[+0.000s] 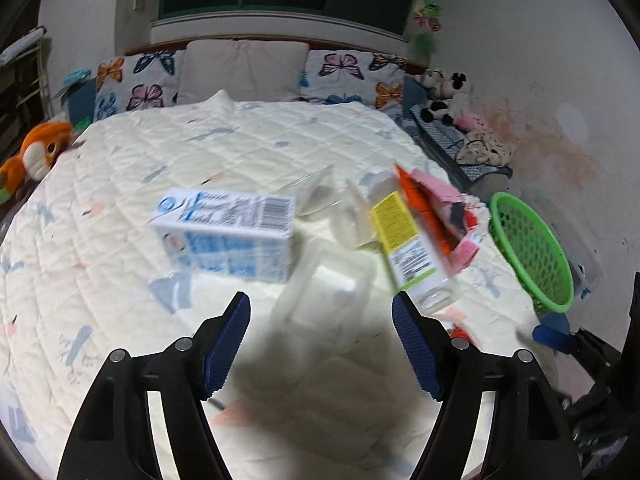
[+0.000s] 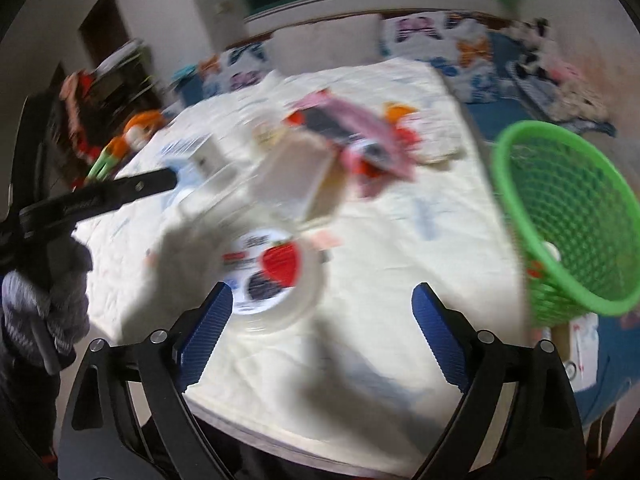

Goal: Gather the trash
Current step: 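Grasp the strawberry yogurt tub with the right tool while the left tool grasps the clear tray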

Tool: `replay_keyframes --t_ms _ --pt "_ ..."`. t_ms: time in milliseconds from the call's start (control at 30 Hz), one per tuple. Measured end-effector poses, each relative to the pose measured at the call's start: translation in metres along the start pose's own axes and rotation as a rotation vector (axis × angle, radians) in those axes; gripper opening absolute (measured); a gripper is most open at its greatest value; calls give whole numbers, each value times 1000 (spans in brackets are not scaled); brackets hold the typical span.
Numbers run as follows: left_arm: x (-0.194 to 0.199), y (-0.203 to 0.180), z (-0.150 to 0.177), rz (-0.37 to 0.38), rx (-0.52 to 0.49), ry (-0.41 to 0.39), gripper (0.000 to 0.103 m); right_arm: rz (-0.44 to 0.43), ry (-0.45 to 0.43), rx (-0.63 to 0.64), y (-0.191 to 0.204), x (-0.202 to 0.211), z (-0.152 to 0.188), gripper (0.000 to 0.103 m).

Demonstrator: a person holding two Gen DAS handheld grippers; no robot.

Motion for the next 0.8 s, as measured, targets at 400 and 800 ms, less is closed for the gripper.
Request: replay_keyframes --t_ms 400,800 --pt "-10 14 15 -12 -23 28 77 -12 72 101 37 -52 3 93" --pt "-41 6 7 -6 -94 61 77 24 74 126 40 -60 4 89"
Point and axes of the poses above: each gripper's, at about its wrist camera, not at the fingertips, and x roughly against the way its jaws point, y to its left, z to its underside, the point moved 2 cm from there along -x, roughly the way its jaws point, and after that the axes turned 1 degree about -z, right-handed, at the moved point
